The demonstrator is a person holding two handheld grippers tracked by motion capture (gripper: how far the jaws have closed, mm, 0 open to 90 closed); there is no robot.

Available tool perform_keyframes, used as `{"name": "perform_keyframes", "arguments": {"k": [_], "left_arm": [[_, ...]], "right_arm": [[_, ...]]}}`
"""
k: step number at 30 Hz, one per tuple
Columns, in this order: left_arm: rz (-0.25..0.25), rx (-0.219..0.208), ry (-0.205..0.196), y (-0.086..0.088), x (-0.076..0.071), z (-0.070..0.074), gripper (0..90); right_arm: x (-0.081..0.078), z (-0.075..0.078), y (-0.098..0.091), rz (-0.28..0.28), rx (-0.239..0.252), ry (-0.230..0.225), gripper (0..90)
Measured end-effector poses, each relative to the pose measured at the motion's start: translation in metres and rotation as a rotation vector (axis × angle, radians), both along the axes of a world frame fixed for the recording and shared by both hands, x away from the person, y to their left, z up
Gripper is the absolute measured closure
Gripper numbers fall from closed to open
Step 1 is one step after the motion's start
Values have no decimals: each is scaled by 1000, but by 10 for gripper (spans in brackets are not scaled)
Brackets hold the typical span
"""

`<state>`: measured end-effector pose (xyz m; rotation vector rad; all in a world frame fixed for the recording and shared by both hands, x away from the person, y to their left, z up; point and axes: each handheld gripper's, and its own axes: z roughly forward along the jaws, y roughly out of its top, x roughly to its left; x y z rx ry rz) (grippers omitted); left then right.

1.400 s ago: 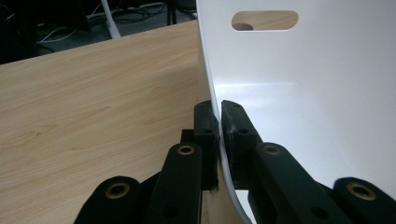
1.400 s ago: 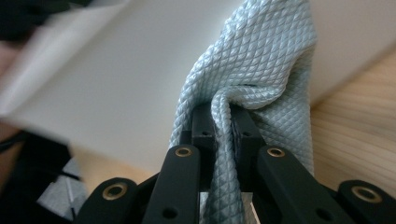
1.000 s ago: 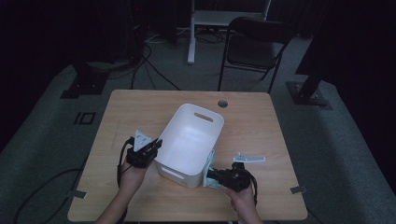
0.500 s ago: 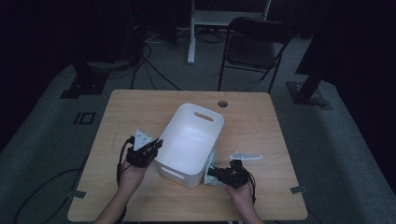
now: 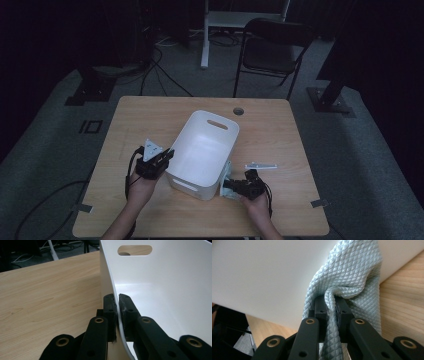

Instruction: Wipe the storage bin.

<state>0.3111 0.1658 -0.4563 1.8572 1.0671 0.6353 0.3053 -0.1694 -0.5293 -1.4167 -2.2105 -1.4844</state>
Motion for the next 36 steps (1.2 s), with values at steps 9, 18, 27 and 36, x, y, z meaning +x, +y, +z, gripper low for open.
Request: {"name": "perform_keyframes", "arguments": {"k": [9,18,27,36], "left_arm": [[4,-2,0,0,0,0,849],[12,-21,8,1,1,-1,823],[-23,-64,7,4,-4,1,611],[-57,-91,7,7,-16,8,514]], "right_arm": [[12,-18,0,-17,-40,55,831],[14,-21,0,-24,-52,70,831],[0,8,-8,-12,-35,-31,830],[-25,36,-33,-7,81,-100,828]]}}
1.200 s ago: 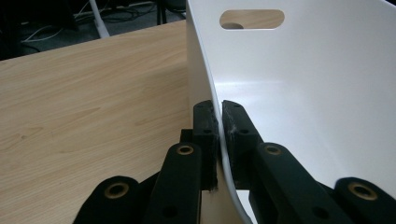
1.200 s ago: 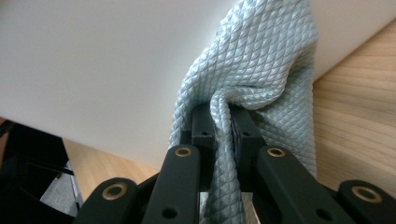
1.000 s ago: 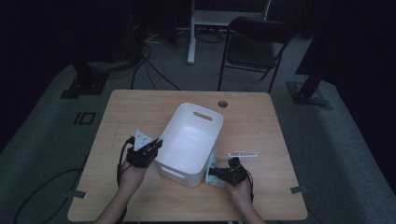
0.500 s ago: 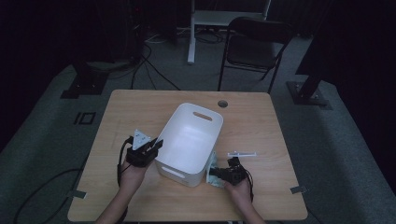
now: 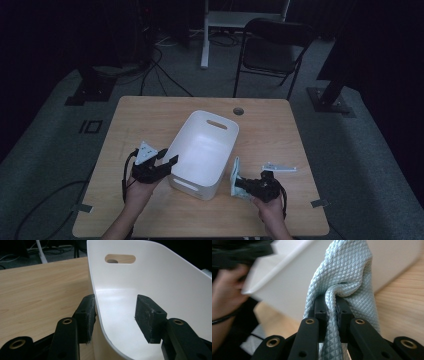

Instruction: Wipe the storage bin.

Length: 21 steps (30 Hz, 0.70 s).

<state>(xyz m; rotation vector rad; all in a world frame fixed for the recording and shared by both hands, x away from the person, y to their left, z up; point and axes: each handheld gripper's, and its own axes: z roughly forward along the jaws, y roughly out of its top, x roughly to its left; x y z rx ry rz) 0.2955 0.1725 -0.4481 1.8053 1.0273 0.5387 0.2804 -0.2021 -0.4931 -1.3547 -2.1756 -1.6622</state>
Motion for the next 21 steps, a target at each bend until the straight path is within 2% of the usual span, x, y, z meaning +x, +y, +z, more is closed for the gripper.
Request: {"name": "perform_keyframes", "arguments": {"k": [4,8,10,11,13,16,21], "left_arm": [[-11,2,8,-2,-4,0,516],[-38,23,34,-7,-9,-2,519],[-34,40,31,-10,-10,-5,515],[-35,34,36,-9,-10,-6,515],[-36,27,47,-8,-10,-6,524],[-30,36,50,-9,-10,-5,550],[-16,42,57,-11,-11,-4,560]], "right_arm": [[-20,9,10,54,46,-24,827],[-27,14,20,87,53,-36,826],[-27,14,22,82,42,-41,826],[-26,13,22,82,47,-36,826],[-26,11,22,71,24,-39,827],[-23,5,23,66,22,-9,827],[-18,-2,24,58,5,8,828]]}}
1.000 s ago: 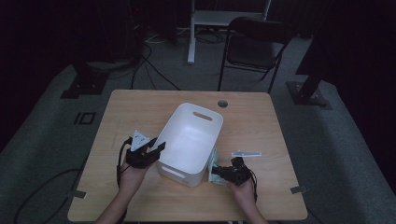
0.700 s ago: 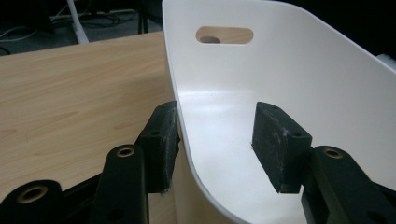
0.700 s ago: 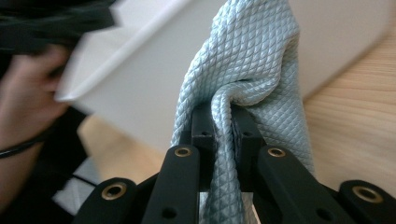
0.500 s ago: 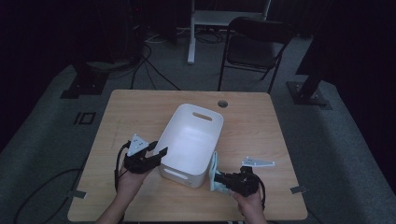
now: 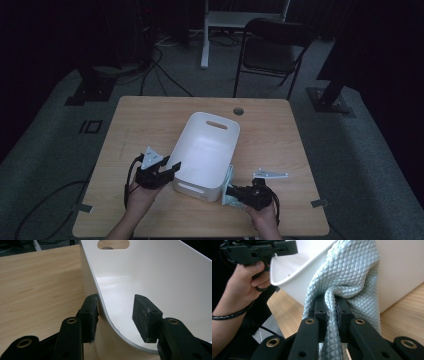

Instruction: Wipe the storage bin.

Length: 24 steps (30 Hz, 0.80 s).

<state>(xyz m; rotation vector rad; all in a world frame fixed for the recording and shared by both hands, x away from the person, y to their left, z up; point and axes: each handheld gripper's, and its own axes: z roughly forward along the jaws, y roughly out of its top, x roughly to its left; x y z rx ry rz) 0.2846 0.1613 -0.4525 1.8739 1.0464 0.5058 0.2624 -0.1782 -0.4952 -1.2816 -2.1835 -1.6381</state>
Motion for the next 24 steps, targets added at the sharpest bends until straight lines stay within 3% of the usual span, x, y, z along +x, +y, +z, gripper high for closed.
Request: {"name": "perform_keyframes", "arguments": {"k": [24], "left_arm": [[10,-1,-10,-2,-1,-1,561]], "right_arm": [[23,-35,0,-41,-83,107,828]]}}
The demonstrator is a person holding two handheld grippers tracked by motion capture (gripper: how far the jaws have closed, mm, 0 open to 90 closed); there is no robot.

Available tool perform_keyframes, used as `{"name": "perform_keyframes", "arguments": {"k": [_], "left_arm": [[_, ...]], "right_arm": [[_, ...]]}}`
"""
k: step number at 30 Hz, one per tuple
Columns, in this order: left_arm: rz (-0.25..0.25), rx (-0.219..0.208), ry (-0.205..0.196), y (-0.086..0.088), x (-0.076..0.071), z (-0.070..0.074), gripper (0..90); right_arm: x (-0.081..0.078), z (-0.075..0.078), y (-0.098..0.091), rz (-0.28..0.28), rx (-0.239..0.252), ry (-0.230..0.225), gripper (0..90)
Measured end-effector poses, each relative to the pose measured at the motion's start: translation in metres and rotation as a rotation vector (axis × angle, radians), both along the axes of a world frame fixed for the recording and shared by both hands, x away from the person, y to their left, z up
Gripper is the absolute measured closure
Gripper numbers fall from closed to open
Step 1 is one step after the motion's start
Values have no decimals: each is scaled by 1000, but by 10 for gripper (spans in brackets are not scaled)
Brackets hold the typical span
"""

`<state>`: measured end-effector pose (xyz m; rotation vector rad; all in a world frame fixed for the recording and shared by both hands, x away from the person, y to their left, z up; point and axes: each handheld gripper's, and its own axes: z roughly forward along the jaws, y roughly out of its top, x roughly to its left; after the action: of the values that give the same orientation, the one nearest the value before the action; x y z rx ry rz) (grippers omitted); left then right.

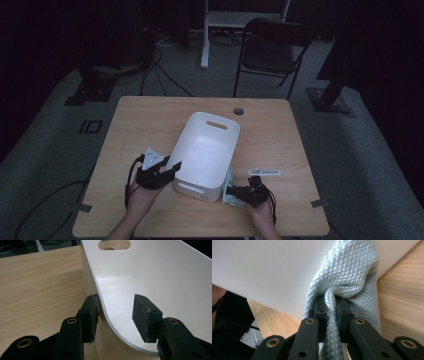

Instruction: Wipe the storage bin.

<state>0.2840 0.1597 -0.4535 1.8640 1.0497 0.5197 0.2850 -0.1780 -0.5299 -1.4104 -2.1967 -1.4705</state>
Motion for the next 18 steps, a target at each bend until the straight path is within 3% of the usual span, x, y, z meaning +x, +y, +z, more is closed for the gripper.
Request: {"name": "perform_keyframes", "arguments": {"k": [5,9,14,18], "left_arm": [[0,-12,-24,3,0,-2,559],[-1,-9,-47,3,0,-2,515],[16,-35,-60,8,-2,3,479],[-5,-53,-65,8,-7,6,461]], "right_arm": [[5,-4,-1,-4,-27,8,828],[7,-1,-5,-22,-49,-14,828],[13,6,-22,-86,-63,-40,828],[20,11,-41,-147,-59,-53,828]]}}
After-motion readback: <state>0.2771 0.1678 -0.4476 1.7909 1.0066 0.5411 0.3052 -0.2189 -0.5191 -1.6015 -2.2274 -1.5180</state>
